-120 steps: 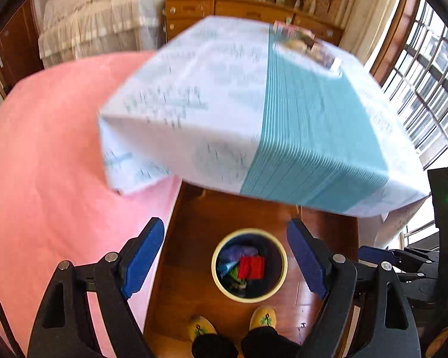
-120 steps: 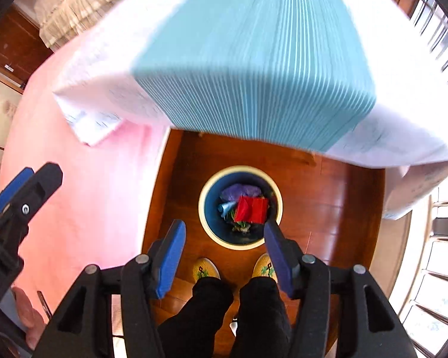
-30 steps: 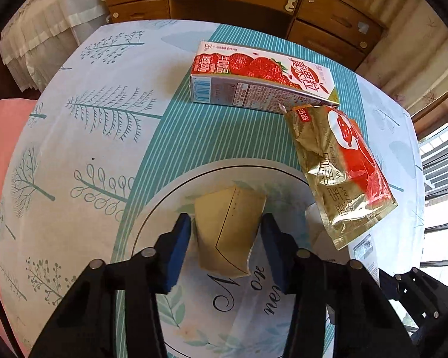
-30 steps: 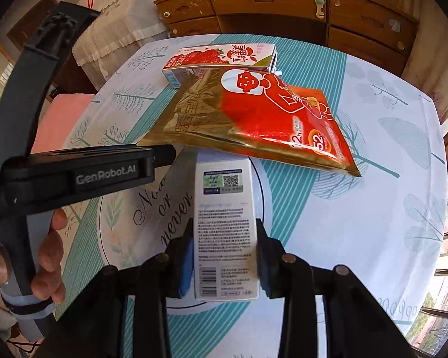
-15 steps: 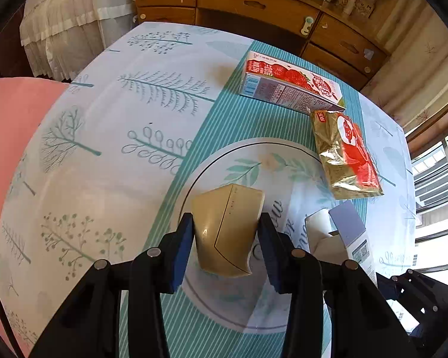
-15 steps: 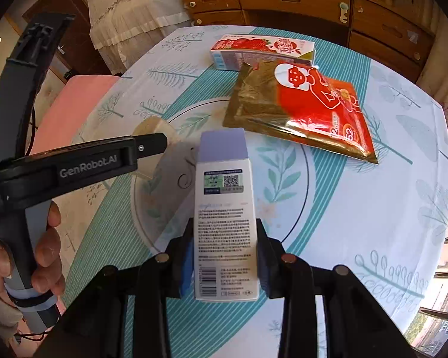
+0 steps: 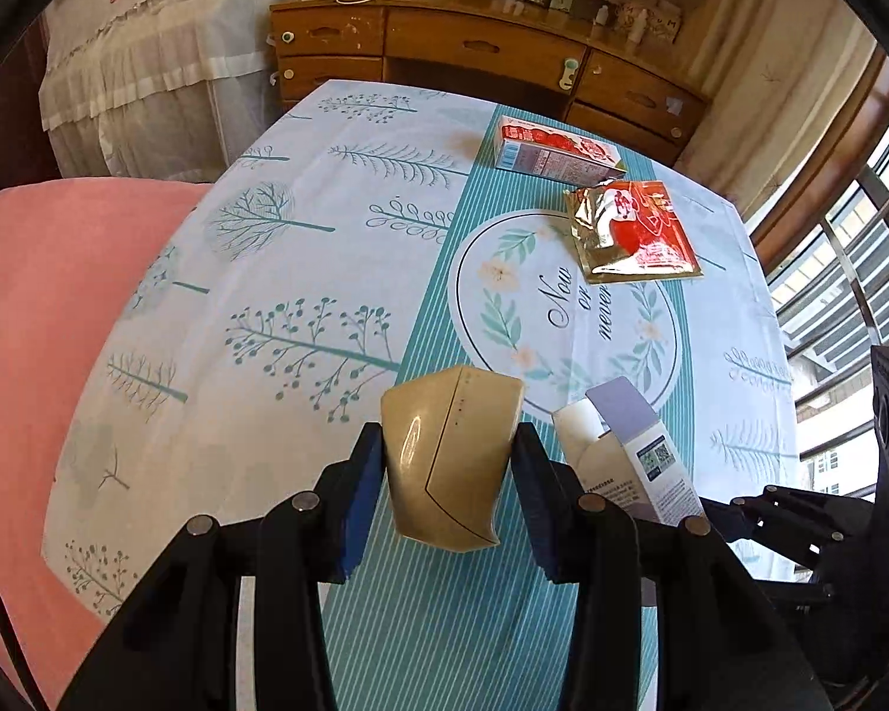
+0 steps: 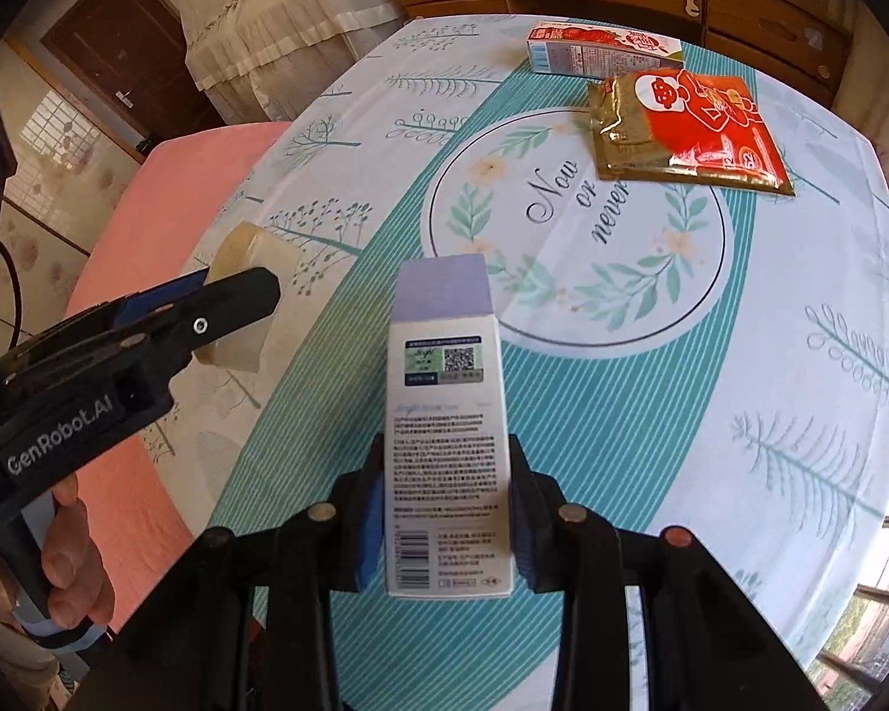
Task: Collect trash
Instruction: 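Carry the soap bar and white box over the bin and open both grippers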
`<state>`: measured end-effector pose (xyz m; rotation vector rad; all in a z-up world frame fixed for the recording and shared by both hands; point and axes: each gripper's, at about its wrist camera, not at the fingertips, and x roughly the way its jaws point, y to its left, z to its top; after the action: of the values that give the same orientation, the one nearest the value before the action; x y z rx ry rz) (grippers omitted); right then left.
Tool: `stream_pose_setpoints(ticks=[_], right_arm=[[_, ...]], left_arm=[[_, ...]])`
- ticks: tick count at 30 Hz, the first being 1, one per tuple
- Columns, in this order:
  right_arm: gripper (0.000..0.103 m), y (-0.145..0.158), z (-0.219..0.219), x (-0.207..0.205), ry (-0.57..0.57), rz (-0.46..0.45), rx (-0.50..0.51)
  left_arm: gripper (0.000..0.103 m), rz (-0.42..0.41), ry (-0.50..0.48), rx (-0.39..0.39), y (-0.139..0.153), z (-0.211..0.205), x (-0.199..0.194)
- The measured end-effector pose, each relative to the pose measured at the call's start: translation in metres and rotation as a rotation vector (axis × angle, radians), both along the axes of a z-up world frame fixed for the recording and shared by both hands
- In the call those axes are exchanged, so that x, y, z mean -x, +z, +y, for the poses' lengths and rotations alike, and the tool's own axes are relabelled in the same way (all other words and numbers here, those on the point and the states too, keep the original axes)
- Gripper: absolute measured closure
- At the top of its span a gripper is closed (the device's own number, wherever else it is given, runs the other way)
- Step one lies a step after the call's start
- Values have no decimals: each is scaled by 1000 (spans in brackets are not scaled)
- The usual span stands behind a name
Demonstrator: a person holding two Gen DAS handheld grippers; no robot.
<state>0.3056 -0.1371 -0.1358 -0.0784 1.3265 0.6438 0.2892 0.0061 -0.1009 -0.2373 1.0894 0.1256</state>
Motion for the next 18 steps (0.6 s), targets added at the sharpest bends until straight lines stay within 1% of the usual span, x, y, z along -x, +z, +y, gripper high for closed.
stream_pose_setpoints(ticks=[5,10,14,18], right_arm=[[68,14,11,50,-58,-33,12],[68,26,20,110,-159,-55,18],[68,29,29,166,-219,-72,43],[68,25,41,213,-251,-63,74]], left_arm=[[61,-24,-70,10,9,10,50],[61,-38,-152,24,10,23,106],[61,-47,-201,43,5,39,152],[61,-46,-231,65,-4,54,190]])
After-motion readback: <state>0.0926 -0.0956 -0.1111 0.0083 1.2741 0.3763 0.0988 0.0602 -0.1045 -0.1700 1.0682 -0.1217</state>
